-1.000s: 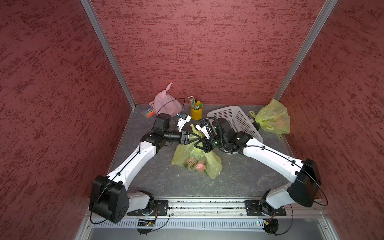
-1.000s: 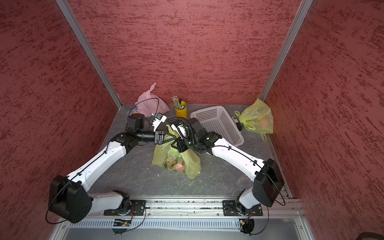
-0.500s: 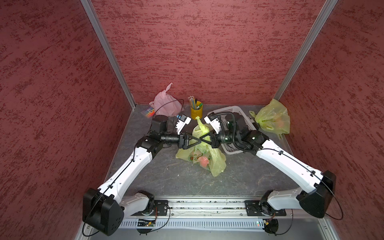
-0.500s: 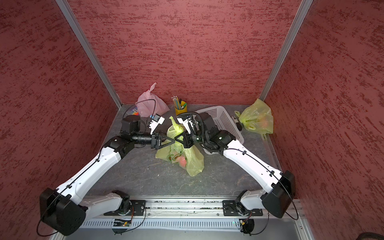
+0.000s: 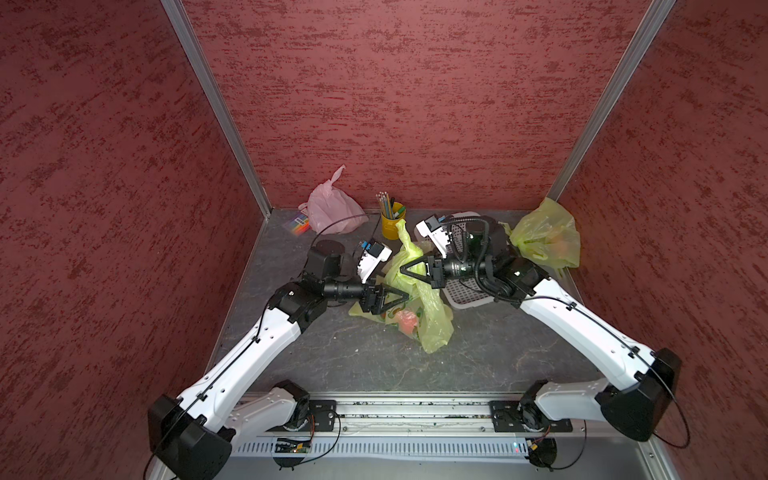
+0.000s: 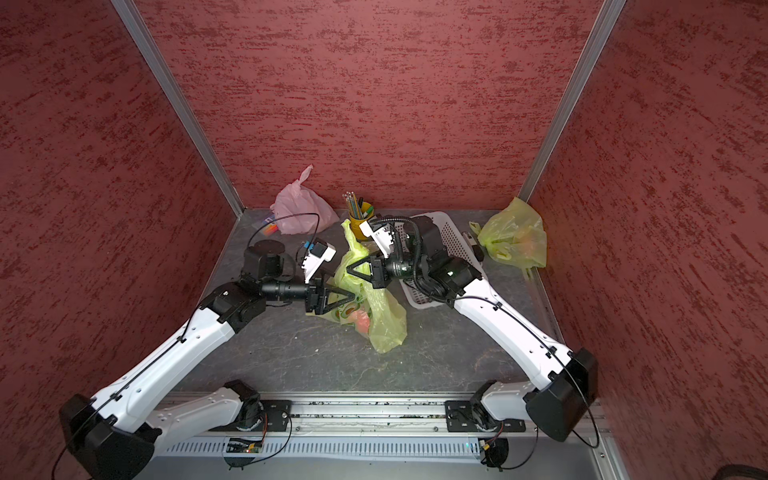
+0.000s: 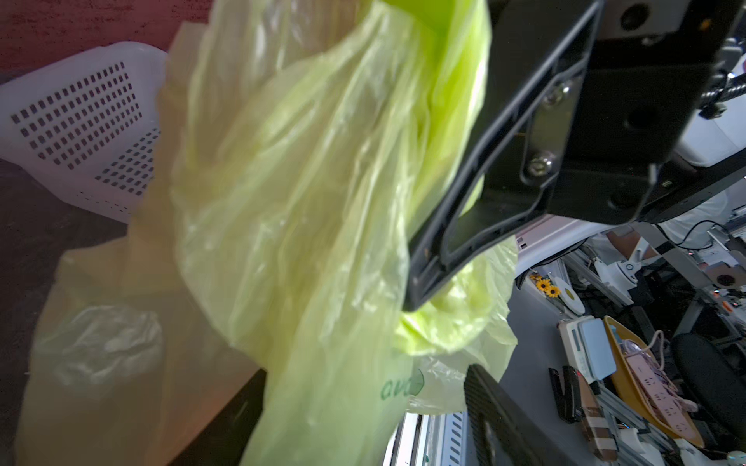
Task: Place the peach into a plastic bag & tie a knot
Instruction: Cross the plastic bag at the center of the board.
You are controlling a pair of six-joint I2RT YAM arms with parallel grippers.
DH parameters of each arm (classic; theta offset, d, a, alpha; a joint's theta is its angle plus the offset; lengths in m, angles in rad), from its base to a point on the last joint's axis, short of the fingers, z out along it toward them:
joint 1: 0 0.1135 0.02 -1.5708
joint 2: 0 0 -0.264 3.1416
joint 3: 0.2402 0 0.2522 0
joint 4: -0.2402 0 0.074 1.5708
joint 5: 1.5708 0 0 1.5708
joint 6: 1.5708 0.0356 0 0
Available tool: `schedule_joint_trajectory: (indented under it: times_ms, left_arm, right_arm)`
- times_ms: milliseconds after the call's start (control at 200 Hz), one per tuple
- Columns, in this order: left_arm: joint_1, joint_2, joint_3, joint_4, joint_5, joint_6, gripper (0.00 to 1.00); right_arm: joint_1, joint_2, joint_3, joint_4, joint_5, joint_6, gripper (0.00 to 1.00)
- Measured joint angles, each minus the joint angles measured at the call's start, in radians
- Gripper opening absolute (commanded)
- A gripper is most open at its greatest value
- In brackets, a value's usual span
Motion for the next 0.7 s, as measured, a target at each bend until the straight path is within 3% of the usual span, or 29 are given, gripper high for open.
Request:
schedule_joint_trajectory:
  times_ms: [35, 105, 170, 446, 701]
  left_arm:
    - [-0.001, 0.000, 0.000, 0.002, -0.016, 0.002, 0.59]
    - [-0.001, 0.002, 0.000, 0.007, -0.045, 0.002, 0.25]
    - [-0.001, 0.002, 0.000, 0.016, -0.064, -0.001, 0.00]
    - [0.082, -0.013, 0.004, 0.003, -0.097, -0.001, 0.00]
    - [0.146, -0.089, 0.005, -0.040, -0.060, 0.000, 0.00]
  right_arm:
    - [0.000, 0.000, 0.000, 0.010, -0.009, 0.008, 0.04]
    - [0.000, -0.002, 0.000, 0.024, -0.021, 0.020, 0.05]
    - [0.000, -0.003, 0.000, 0.028, -0.023, 0.023, 0.07]
    - [-0.006, -0.018, 0.000, 0.004, -0.006, -0.005, 0.16]
    - [-0.017, -0.035, -0.001, -0.024, 0.019, -0.032, 0.11]
